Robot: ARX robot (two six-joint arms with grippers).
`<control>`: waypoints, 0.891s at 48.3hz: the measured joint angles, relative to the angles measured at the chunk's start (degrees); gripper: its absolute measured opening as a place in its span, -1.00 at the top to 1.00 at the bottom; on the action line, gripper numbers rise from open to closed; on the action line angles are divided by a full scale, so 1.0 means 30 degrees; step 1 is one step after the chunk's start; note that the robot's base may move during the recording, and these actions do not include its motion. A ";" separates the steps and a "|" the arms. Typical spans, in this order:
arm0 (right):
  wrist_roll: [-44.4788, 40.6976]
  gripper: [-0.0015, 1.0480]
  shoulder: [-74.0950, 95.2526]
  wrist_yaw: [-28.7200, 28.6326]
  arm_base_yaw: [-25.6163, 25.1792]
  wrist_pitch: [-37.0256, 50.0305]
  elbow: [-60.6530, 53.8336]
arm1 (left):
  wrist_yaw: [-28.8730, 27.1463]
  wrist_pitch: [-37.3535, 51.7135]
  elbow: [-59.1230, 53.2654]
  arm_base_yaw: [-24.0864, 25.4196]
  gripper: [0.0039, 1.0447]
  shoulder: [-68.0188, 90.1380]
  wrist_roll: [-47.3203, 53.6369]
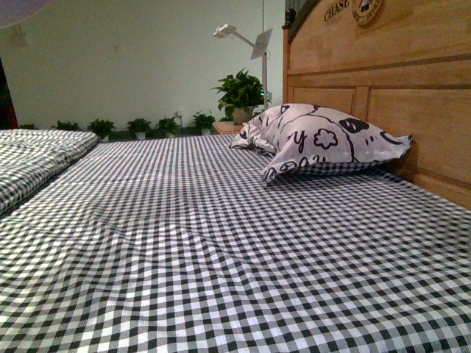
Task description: Clean up trash
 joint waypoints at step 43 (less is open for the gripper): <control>0.0226 0.64 -0.6761 0.0867 0.0656 -0.0117 -0.3745 | 0.0146 -0.5238 -0.4466 -0.0102 0.49 -0.8969 -0.3286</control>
